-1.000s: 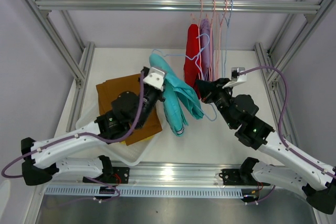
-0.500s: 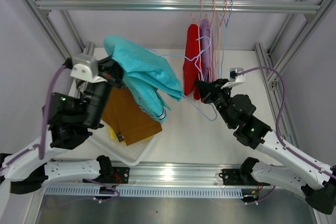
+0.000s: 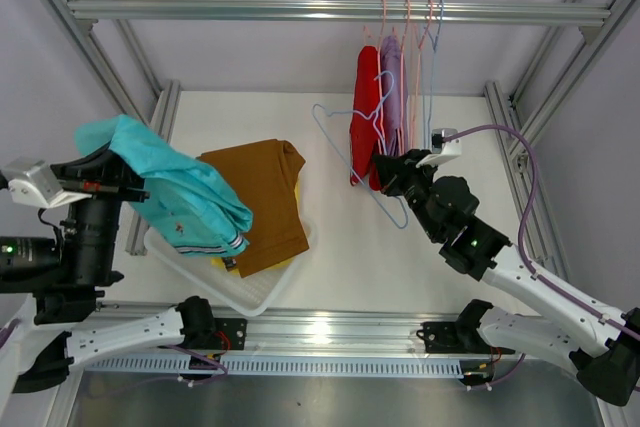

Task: Remove the trousers from the hanger
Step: Place the trousers in the bin, then place the hanger at the clothesline.

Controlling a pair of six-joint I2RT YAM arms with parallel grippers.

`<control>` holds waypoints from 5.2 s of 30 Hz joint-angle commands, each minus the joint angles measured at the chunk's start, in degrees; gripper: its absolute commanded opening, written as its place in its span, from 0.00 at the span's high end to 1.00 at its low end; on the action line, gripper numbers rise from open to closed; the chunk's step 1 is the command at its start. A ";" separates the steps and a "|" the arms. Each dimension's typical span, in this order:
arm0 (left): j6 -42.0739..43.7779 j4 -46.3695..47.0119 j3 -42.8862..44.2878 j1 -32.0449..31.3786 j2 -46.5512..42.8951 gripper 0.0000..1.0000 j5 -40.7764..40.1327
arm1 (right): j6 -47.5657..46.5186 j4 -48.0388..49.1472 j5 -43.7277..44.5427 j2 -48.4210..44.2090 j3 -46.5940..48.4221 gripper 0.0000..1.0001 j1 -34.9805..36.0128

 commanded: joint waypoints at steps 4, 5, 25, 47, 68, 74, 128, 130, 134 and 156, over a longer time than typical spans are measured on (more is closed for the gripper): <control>-4.80 -3.38 -6.83 0.39 -8.22 0.99 -2.45 | -0.57 1.46 0.84 -0.06 0.50 1.00 -0.68; -5.59 -4.18 -9.10 0.39 -8.92 0.99 -2.98 | -0.57 1.46 0.84 -0.06 0.50 1.00 -0.77; -16.58 1.08 -24.43 6.27 4.06 0.65 -7.75 | -1.18 1.90 -1.18 -3.57 -3.10 1.00 -2.09; -13.58 -12.80 1.88 10.41 17.99 0.01 3.08 | -5.41 -10.03 -3.56 -10.87 3.66 1.00 -1.74; -26.26 -16.41 -20.20 19.90 8.39 0.01 10.91 | -20.78 -40.02 -3.22 -18.69 31.16 1.00 0.02; -25.73 -14.12 -21.78 19.90 6.89 0.00 9.32 | -23.60 -44.32 4.43 -20.54 36.35 1.00 0.02; -25.82 -14.38 -22.13 18.58 7.15 0.00 11.26 | -17.97 -29.74 -20.08 17.25 44.45 1.00 -36.46; -25.64 -14.21 -22.31 18.58 6.72 0.01 10.99 | -18.06 -29.39 -20.52 17.78 43.40 1.00 -36.54; -25.47 -14.03 -22.40 18.67 6.45 0.01 10.99 | -17.97 -28.60 -21.75 17.34 40.76 1.00 -36.46; -25.29 -14.12 -22.22 18.58 5.83 0.01 11.34 | -20.61 -28.34 -17.09 17.34 34.16 1.00 -26.61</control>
